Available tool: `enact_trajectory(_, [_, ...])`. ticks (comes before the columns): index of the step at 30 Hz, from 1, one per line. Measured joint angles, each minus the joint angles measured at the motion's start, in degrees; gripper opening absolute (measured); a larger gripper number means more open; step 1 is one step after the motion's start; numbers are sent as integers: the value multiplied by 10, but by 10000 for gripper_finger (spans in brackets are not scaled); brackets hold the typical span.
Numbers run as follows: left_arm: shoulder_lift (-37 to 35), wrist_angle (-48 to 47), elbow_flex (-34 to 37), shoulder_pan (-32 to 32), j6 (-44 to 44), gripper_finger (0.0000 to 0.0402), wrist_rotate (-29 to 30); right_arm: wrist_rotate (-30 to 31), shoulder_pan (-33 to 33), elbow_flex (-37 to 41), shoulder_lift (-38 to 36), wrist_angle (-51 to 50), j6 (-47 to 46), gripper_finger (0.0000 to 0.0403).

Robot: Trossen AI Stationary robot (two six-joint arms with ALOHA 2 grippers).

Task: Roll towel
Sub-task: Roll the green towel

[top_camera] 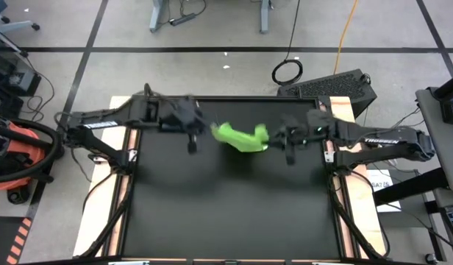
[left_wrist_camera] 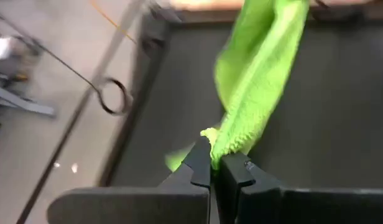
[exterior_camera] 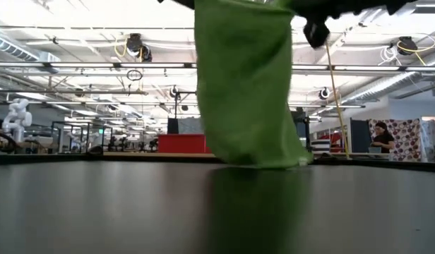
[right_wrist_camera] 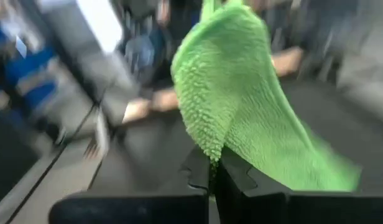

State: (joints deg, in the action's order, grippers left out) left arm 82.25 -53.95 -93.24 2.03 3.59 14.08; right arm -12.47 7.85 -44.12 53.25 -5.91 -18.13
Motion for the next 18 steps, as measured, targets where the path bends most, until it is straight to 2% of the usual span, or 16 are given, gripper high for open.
enact_trajectory(4, [27, -21, 37, -59, -15, 1, -11, -10, -70, 27, 2, -77, -26, 2])
enact_trajectory(7, [54, -13, 63, -92, -29, 0, -42, -13, -123, 44, 2, -122, -41, 27])
enact_trajectory(10, [99, -11, 78, -123, -32, 0, -66, -7, -169, 49, 2, -145, -54, 82])
enact_trajectory(15, [167, 9, 84, -159, -32, 0, -102, 35, -224, 50, 2, -186, -79, 205])
enact_trajectory(18, [196, 33, 84, -175, -32, 0, -121, 60, -256, 51, 1, -190, -82, 254])
